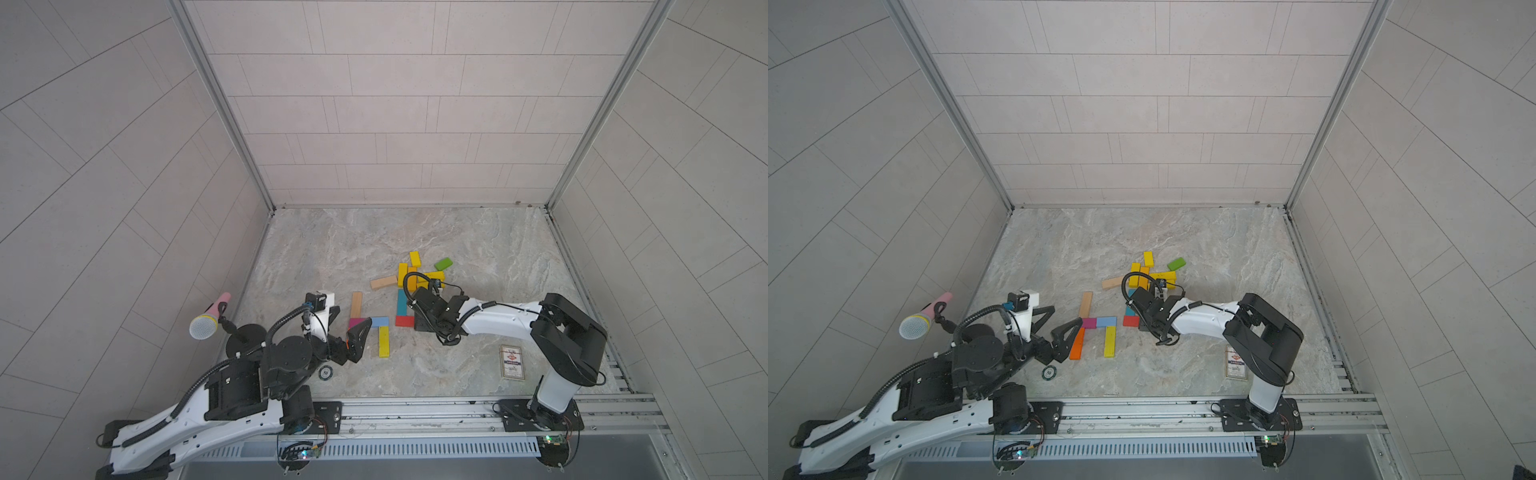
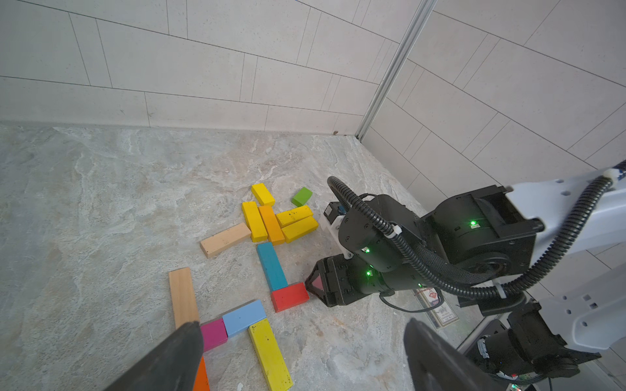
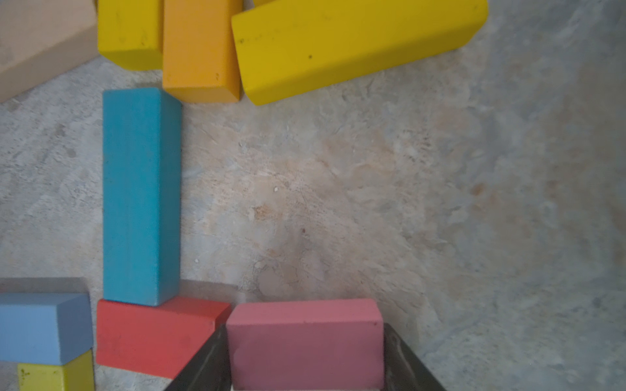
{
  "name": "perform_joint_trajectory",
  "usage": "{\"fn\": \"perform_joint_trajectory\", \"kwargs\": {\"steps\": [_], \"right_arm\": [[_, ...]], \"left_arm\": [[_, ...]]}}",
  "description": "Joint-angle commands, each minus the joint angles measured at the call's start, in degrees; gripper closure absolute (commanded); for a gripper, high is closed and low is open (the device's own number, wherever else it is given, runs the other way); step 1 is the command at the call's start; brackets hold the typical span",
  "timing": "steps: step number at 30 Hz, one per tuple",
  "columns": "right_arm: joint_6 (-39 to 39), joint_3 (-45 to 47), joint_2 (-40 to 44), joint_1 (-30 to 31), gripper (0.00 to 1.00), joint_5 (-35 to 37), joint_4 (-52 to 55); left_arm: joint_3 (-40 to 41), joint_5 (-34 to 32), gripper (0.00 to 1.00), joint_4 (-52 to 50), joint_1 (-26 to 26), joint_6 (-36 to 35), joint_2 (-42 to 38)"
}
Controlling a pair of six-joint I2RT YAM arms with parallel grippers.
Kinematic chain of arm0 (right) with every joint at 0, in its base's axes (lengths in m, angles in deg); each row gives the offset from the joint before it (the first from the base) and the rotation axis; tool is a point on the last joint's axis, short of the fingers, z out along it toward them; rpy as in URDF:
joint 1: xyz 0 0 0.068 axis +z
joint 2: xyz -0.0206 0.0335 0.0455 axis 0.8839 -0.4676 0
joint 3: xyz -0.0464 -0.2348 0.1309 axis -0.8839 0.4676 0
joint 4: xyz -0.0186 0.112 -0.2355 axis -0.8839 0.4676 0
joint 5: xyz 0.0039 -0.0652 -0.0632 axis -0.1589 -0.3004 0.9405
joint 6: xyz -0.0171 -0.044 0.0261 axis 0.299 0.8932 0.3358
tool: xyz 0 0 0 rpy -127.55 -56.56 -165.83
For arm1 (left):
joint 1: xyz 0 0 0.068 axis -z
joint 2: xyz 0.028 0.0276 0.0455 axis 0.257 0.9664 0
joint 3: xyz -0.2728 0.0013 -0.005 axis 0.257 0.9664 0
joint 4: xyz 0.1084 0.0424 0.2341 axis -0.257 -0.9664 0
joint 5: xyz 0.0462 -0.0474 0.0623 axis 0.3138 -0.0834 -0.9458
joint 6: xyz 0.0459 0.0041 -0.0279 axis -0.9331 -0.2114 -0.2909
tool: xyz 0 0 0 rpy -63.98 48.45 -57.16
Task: Assemble the letter h with building blocks
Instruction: Assemble the building block at the center of the board.
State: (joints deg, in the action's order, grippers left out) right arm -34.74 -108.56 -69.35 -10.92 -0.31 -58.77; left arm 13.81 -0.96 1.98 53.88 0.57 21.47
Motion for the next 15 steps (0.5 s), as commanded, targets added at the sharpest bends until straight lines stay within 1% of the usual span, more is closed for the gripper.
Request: {"fn": "perform_joint_trajectory", "kwargs": {"steps": [1, 4, 10, 15], "right_arm": [[-1.49, 0.53, -0.7, -0.22, 0.32, 0.46, 0.18], [-1.8, 0.7, -0.68, -0.18, 0.3, 0.36, 0.04], [-2.39, 1.27, -0.04, -0.4, 0.29, 0.59, 0.09], [-0.97, 1.98, 3.04, -0.57, 0.24, 1.44, -0.22]], "left_arm": [[0.13, -1.2, 0.0, 0.19, 0.05, -0.07, 0.29], [0.05, -1.13, 0.0, 0.08, 0.13, -0.03, 0.35], [-0.03, -1.14, 0.0, 0.01, 0.11, -0.07, 0.56], [-0.13, -0.63, 0.0, 0.33, 0.09, -0.2, 0.51]]}}
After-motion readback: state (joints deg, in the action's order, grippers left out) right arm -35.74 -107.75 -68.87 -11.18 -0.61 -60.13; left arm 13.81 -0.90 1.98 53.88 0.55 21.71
